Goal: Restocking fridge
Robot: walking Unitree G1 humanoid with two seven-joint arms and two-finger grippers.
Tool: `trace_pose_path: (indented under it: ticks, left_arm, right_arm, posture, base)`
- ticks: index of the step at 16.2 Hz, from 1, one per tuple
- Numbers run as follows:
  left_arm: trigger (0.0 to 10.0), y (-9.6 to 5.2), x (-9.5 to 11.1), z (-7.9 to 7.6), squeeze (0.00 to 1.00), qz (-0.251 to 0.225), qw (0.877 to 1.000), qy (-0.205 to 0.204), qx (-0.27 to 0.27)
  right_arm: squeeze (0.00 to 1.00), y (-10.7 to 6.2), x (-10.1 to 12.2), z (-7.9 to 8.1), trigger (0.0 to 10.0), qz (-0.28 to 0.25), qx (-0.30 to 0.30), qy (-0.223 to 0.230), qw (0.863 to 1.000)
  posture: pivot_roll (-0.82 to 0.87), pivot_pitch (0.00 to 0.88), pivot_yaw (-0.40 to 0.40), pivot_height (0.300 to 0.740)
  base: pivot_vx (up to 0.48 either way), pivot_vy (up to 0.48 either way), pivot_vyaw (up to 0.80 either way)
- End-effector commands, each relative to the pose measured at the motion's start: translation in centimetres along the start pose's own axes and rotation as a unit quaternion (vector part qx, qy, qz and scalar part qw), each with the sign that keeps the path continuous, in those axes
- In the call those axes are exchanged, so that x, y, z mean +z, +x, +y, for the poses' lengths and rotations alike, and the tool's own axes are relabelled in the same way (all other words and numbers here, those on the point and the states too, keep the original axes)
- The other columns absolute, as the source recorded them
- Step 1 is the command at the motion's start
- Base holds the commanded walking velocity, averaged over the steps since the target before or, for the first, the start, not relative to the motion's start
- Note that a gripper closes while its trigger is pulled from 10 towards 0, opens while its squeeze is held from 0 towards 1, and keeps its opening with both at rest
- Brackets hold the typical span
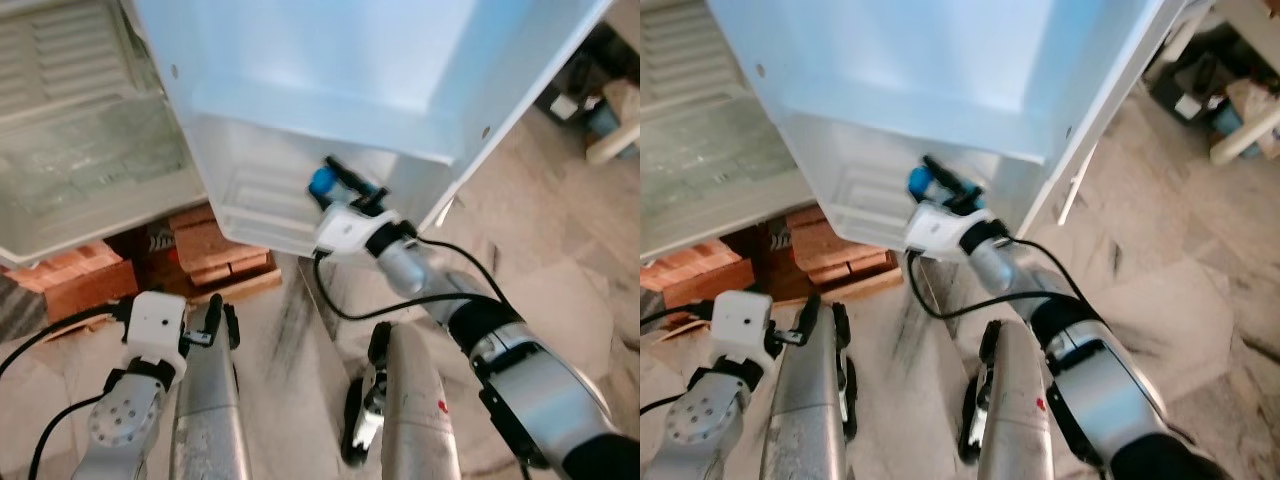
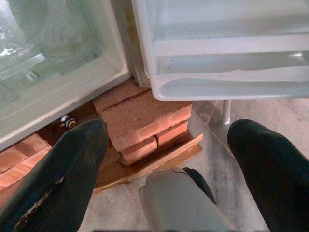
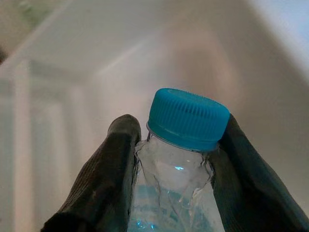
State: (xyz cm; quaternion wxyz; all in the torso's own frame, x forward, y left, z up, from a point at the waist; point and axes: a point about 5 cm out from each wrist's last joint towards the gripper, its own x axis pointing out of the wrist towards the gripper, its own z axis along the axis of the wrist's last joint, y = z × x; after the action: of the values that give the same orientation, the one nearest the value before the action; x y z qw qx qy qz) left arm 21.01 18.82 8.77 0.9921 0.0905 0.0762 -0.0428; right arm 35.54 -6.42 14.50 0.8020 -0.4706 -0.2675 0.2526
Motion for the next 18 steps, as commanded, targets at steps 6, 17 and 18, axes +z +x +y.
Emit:
trace_pose_path:
  ticks: [6, 17, 18]
  left_arm:
    - [10.0, -1.8, 0.1, 0.1, 0.0, 0.026, 0.999, 0.02, -0.003]
    - [10.0, -0.9, 0.2, -0.4, 0.0, 0.032, 0.999, 0.017, -0.011]
    - [10.0, -0.8, 0.2, -0.4, 0.0, 0.031, 0.999, 0.016, -0.011]
  right_arm:
    - [0.0, -1.7, -1.5, 2.5, 10.0, 0.047, 0.029, 0.031, 0.998]
    - [0.24, -6.4, -7.6, 0.0, 10.0, 0.263, -0.16, 0.273, 0.911]
    - [1.0, -6.9, -8.2, -0.4, 10.0, 0.273, -0.174, 0.283, 0.903]
  posture:
    - [0.25, 0.411, -0.07, 0.543]
    - [0.22, 0.385, -0.075, 0.543]
    - [0.22, 0.382, -0.076, 0.543]
  base:
    - [0.0, 0.0, 0.0]
    - [0.0, 0.0, 0.0]
    - [0.0, 0.0, 0.0]
